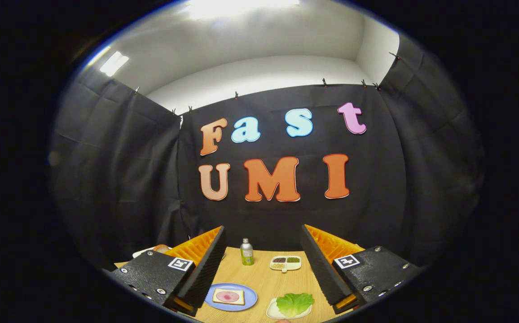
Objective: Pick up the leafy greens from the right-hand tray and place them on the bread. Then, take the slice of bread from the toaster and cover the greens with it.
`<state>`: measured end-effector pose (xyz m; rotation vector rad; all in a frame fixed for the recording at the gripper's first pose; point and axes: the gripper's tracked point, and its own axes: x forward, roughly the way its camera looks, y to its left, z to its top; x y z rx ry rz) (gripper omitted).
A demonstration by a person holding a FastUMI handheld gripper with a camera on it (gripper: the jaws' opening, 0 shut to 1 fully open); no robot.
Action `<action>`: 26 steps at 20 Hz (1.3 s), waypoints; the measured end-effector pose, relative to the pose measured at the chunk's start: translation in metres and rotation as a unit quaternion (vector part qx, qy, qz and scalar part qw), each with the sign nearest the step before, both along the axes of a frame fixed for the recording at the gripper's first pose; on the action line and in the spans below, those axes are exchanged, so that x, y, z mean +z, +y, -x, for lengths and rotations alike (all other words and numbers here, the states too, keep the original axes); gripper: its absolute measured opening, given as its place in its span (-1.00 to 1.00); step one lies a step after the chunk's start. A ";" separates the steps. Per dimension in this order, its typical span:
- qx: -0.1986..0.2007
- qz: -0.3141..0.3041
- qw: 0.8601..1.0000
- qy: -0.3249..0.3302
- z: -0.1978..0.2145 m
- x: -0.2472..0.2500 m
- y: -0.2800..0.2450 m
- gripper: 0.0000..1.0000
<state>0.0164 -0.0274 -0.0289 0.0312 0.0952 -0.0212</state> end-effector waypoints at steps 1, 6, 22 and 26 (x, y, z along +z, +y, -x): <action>-0.003 -0.002 1.000 0.008 -0.004 -0.006 -0.004 0.97; -0.017 -0.009 0.997 0.075 -0.020 -0.051 -0.019 0.97; 0.013 -0.004 0.942 0.336 -0.034 -0.220 -0.025 0.98; 0.011 -0.010 0.921 0.389 -0.029 -0.255 -0.031 0.98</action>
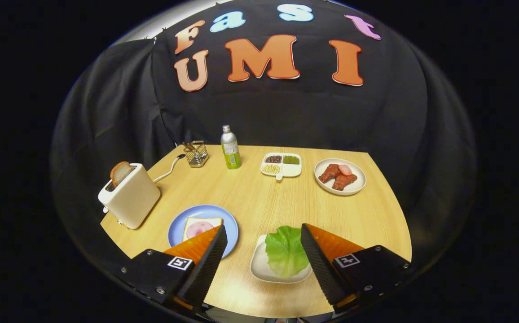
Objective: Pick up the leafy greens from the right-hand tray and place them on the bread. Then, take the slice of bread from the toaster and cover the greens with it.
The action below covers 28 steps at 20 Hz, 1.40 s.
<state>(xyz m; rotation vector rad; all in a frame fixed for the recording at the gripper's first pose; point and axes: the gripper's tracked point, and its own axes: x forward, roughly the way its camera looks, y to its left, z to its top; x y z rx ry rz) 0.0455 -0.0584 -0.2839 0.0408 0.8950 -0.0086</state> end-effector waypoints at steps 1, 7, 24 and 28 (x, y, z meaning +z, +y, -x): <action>0.001 -0.001 1.000 0.015 0.001 -0.009 0.000 0.98; -0.008 -0.006 0.995 0.096 0.006 -0.057 -0.010 0.98; -0.033 0.030 0.970 0.238 0.026 -0.160 -0.039 0.96; -0.033 0.035 0.966 0.253 0.028 -0.175 -0.039 0.94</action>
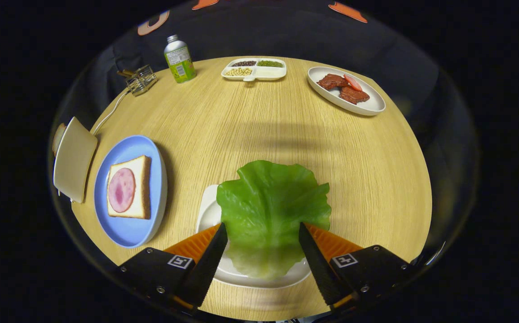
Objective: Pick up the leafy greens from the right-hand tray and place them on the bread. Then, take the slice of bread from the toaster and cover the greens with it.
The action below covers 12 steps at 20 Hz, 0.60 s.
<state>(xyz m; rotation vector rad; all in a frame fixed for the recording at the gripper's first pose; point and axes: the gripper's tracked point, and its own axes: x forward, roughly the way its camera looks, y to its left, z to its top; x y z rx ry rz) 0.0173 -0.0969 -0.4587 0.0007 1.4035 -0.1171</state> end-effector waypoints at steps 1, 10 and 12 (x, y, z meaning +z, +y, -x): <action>0.000 0.002 1.000 -0.004 -0.002 0.000 0.000 0.92; -0.051 0.011 0.999 -0.010 -0.005 -0.001 -0.023 -0.14; -0.060 0.009 0.998 -0.015 -0.006 -0.001 -0.027 -0.51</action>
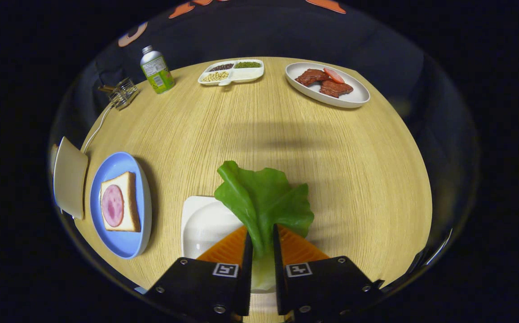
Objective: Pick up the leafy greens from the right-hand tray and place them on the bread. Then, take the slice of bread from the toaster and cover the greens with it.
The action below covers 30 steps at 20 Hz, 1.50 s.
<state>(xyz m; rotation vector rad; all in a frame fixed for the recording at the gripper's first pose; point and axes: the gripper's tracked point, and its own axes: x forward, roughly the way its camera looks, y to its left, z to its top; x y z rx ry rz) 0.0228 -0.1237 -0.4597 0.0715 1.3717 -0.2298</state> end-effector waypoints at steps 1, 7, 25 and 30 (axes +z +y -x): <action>-0.006 -0.006 1.000 -0.003 0.000 0.001 -0.001 -0.68; -0.016 -0.057 0.997 -0.049 -0.016 0.023 0.017 -0.89; 0.084 -0.091 0.984 -0.126 -0.065 0.079 0.125 -0.94; 0.109 -0.089 0.983 -0.117 -0.069 0.067 0.158 -0.94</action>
